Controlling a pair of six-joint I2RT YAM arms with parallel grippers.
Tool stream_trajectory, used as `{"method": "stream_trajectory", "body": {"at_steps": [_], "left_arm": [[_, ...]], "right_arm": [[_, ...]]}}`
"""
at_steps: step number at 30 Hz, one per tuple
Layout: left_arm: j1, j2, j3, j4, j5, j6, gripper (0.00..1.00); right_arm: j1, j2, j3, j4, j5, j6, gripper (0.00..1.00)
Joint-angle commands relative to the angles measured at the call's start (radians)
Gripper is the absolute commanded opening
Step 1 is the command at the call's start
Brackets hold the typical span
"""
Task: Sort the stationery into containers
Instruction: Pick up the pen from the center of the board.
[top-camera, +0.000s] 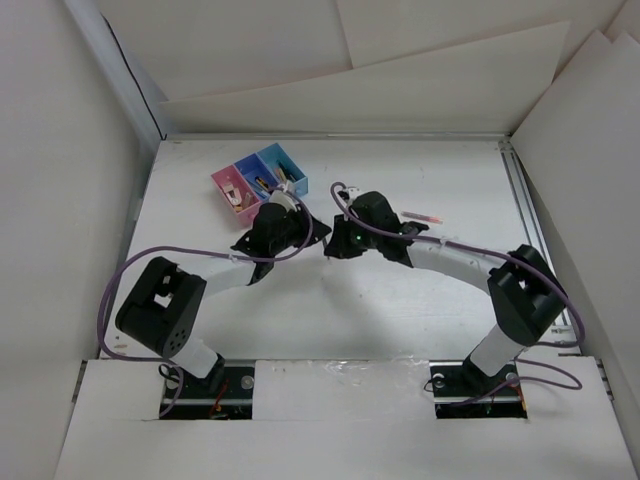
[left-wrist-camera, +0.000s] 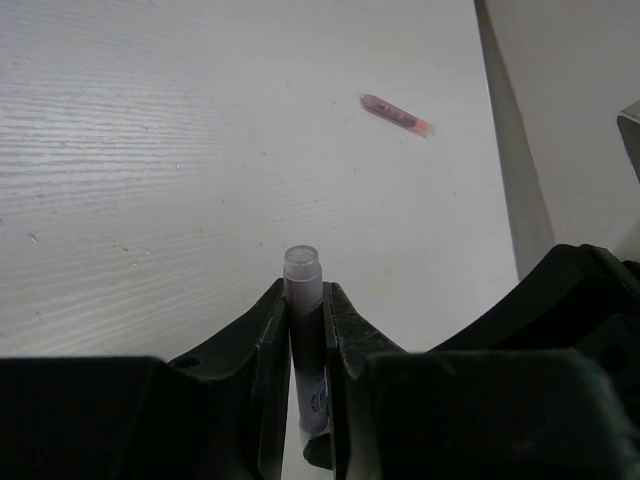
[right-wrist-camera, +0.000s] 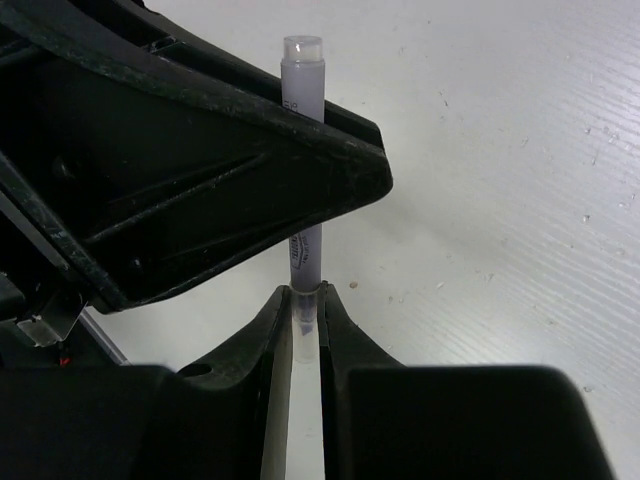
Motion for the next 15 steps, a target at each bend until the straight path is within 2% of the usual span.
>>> {"method": "stream_trajectory", "body": {"at_steps": [1, 2, 8, 11, 15], "left_arm": [[0.004, -0.003, 0.05, 0.046, -0.024, -0.007, 0.09], [0.004, -0.003, 0.064, 0.033, -0.047, -0.007, 0.07], [0.004, -0.023, 0.151, -0.057, -0.133, 0.015, 0.06], [0.032, 0.007, 0.22, -0.102, -0.161, 0.036, 0.06], [0.11, 0.053, 0.279, -0.1, -0.152, 0.01, 0.06]], "right_arm": [[0.006, -0.026, -0.012, 0.064, -0.039, 0.01, 0.0], [0.006, -0.026, -0.012, 0.064, -0.039, 0.01, 0.0], [-0.021, -0.13, -0.046, 0.064, -0.027, 0.01, 0.45], [-0.049, -0.231, -0.086, 0.055, -0.027, 0.001, 0.54], [-0.086, -0.377, -0.142, 0.044, 0.007, 0.001, 0.55]]}}
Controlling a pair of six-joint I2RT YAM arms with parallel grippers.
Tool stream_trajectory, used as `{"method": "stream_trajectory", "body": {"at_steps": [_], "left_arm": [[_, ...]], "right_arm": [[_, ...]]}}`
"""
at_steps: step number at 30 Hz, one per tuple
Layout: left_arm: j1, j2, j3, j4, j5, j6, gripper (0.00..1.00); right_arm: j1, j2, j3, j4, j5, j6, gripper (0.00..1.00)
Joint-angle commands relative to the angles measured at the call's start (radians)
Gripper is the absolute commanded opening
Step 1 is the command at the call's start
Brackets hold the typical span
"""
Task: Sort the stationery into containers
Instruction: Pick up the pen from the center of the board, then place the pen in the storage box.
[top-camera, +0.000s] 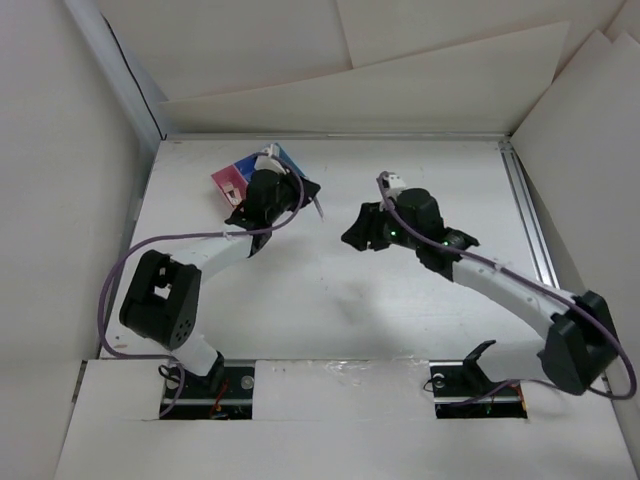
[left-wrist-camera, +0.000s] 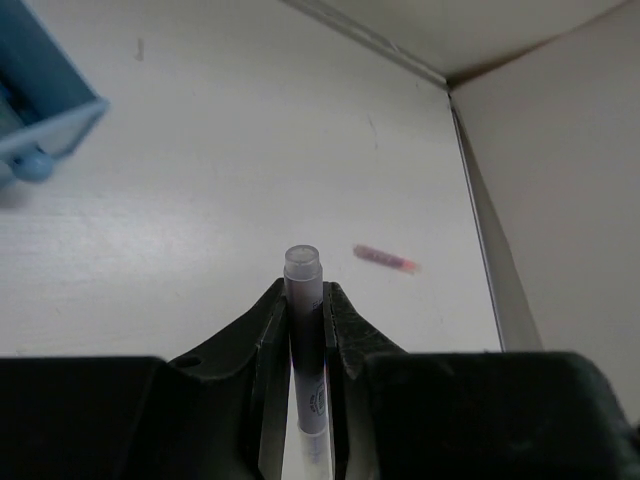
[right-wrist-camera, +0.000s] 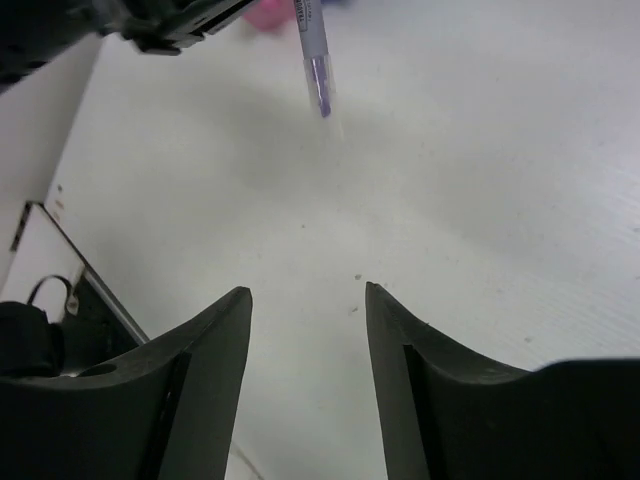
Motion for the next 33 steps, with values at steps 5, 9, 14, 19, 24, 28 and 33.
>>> {"method": "stream_trajectory", "body": {"at_steps": [5, 9, 14, 19, 24, 28, 33], "left_arm": [[0.176, 0.131, 0.18, -0.038, -0.019, -0.024, 0.06], [0.247, 0.263, 0.299, -0.077, -0.019, -0.037, 0.06], [0.265, 0.36, 0.463, -0.137, -0.071, 0.003, 0.06], [0.265, 0.433, 0.563, -0.18, -0.114, 0.003, 0.08], [0.265, 0.479, 0.635, -0.219, -0.143, 0.014, 0.14], [0.265, 0.489, 0.636, -0.22, -0.143, 0.032, 0.31], [0.265, 0.461, 0.605, -0.207, -0.143, 0.051, 0.53]], "right_arm": [[-0.048, -0.19, -0.12, 0.024, 0.173, 0.025, 0.56], [-0.1, -0.19, -0.157, 0.024, 0.187, 0.045, 0.56], [-0.111, -0.181, -0.166, 0.024, 0.187, 0.054, 0.56], [-0.111, -0.202, -0.175, 0.024, 0.207, 0.054, 0.56], [-0.111, -0.202, -0.175, 0.024, 0.228, 0.063, 0.56], [-0.12, -0.202, -0.175, 0.024, 0.254, 0.074, 0.56], [-0.144, -0.192, -0.175, 0.024, 0.329, 0.097, 0.56]]}}
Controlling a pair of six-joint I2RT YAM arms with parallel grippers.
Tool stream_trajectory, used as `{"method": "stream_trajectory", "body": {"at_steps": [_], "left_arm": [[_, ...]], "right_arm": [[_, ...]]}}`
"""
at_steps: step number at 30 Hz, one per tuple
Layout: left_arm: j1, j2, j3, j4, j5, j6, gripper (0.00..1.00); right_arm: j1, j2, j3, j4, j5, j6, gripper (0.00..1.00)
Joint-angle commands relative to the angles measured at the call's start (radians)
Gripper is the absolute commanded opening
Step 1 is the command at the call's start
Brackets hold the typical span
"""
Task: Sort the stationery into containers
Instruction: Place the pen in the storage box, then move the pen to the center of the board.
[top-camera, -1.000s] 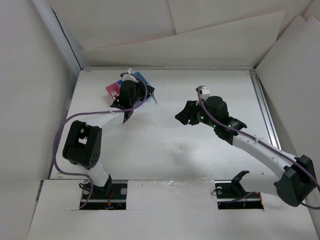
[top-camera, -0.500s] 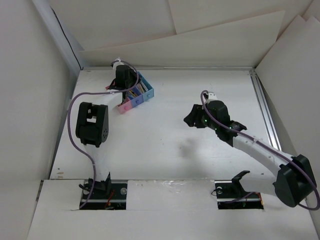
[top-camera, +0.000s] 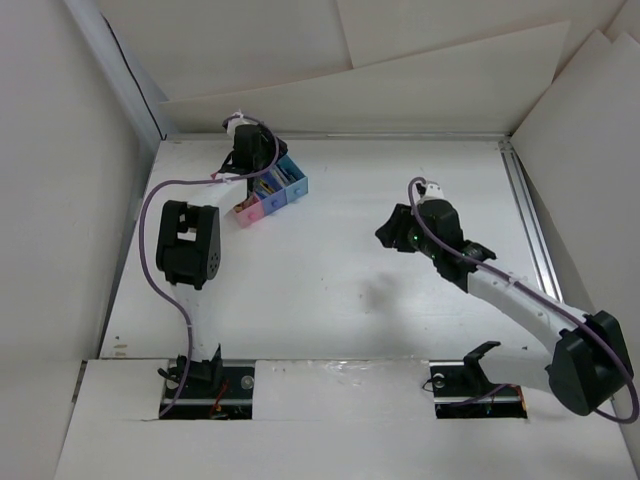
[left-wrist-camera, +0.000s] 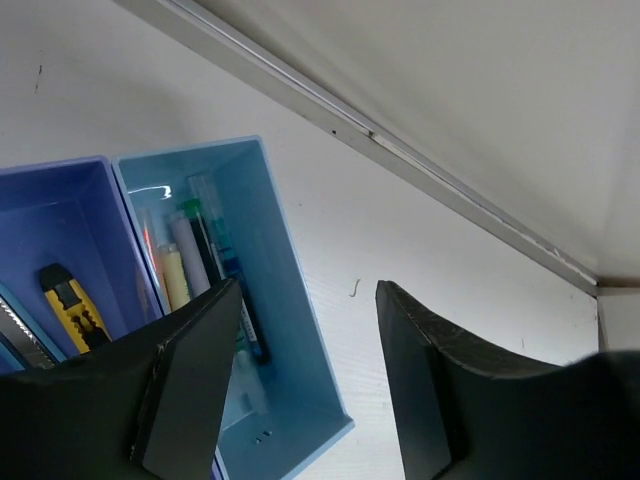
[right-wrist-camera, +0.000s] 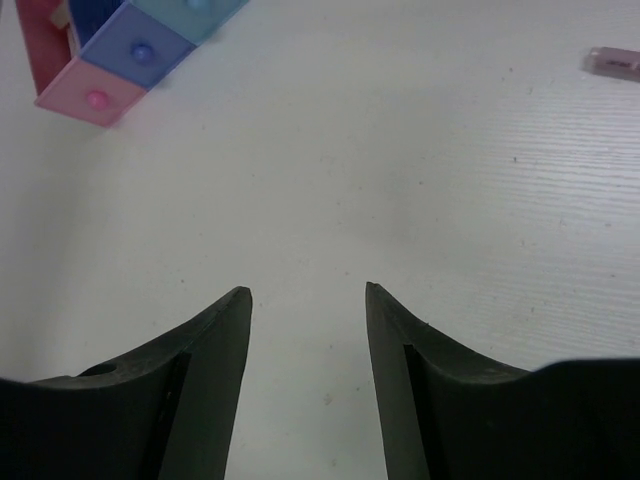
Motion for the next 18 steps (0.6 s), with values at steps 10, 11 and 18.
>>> {"method": "stream_trajectory", "body": {"at_steps": [10, 11, 18], "left_arm": [[-0.105, -0.417, -0.461, 0.344, 0.065, -0.032, 0.53], [-0.129, -0.461, -0.498, 0.381, 0.078, -0.032, 0.53], [-0.235, -0.604, -0.837, 0.549, 0.214, -0.11, 0.52]], "right_arm": [[-0.214, 0.194, 0.153, -0.105, 0.19, 0.102, 0.05], [-0.249, 0.229, 0.179, -0.125, 0.217, 0.102, 0.14], [-0.401, 0.51, 0.407, -0.246, 0.18, -0.034, 0.76]]}}
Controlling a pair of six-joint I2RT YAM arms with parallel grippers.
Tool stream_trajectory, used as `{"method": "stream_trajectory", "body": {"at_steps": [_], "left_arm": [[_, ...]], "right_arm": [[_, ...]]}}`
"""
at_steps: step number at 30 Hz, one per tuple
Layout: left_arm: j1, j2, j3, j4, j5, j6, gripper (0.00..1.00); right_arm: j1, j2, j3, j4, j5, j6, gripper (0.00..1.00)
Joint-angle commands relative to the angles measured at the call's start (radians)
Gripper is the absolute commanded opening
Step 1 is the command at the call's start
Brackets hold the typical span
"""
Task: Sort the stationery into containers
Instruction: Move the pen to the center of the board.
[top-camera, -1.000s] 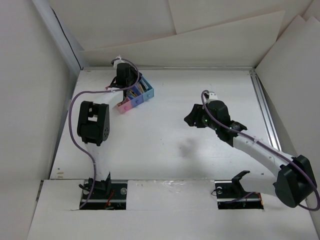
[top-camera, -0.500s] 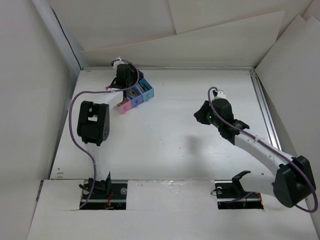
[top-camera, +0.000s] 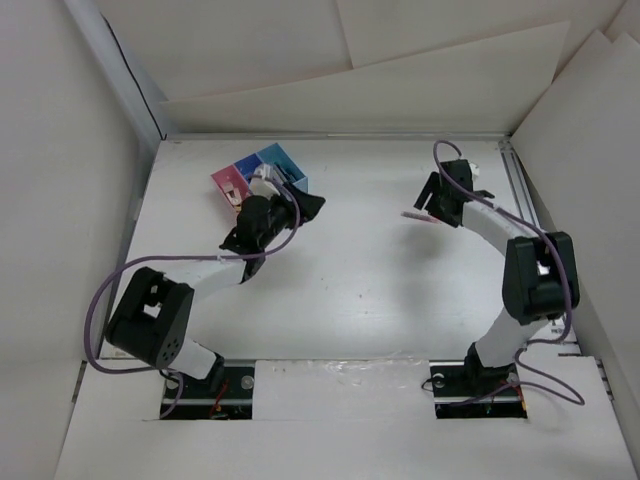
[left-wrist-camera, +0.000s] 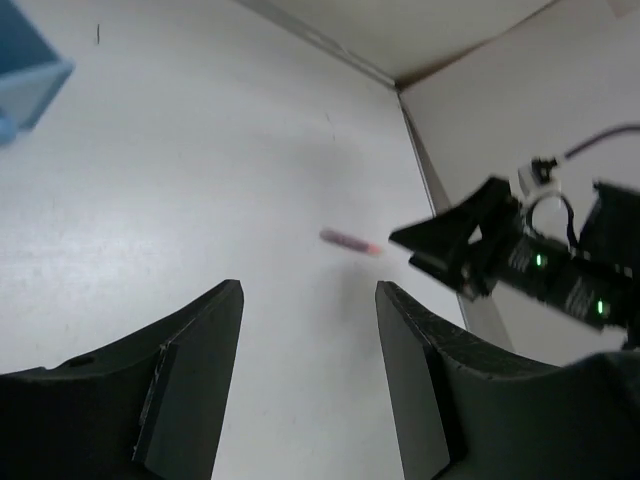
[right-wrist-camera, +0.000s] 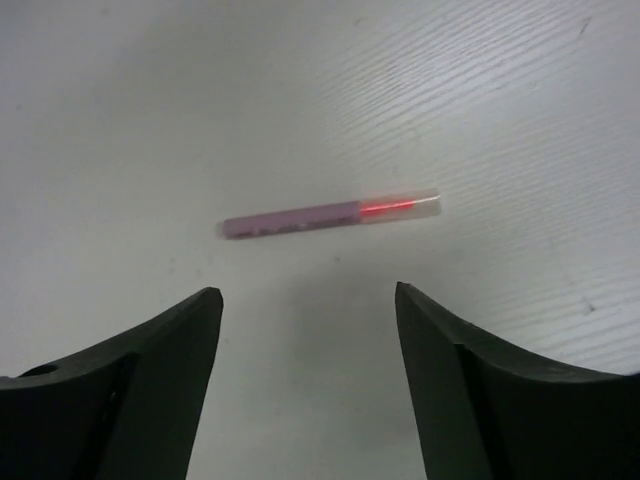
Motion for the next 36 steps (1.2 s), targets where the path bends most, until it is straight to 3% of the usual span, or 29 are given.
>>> {"method": "stream_trajectory", "body": {"at_steps": [1, 9, 18, 21, 23, 30, 36], "left_arm": [[0.017, -0.06, -0.15, 0.137, 0.1, -0.051, 0.52], [0.017, -0.153, -0.229, 0.108, 0.193, -0.009, 0.51], [0.017, -0.202, -0.238, 0.094, 0.247, 0.015, 0.48], [0.017, -0.202, -0.238, 0.094, 0.258, 0.015, 0.48], [0.017, -0.211, -0.238, 0.094, 0.258, 0.015, 0.47], [0.017, -0.222, -0.238, 0.094, 0.258, 0.024, 0.47], [0.017, -0.222, -0.248, 0.094, 0.267, 0.015, 0.46]], "right_arm": [[-0.047, 0.106, 0.142, -0.106, 0.002, -0.08, 0.79], [-0.056, 0.263, 0.305, -0.162, -0.05, -0.197, 0.94], [-0.1, 0.384, 0.42, -0.183, -0.154, -0.197, 0.94], [-0.119, 0.394, 0.42, -0.183, -0.24, -0.188, 0.86], [-0.128, 0.384, 0.392, -0.171, -0.281, -0.165, 0.82], [-0.157, 0.3, 0.256, -0.093, -0.444, -0.113, 0.81], [-0.139, 0.266, 0.211, -0.093, -0.467, -0.113, 0.81]]}}
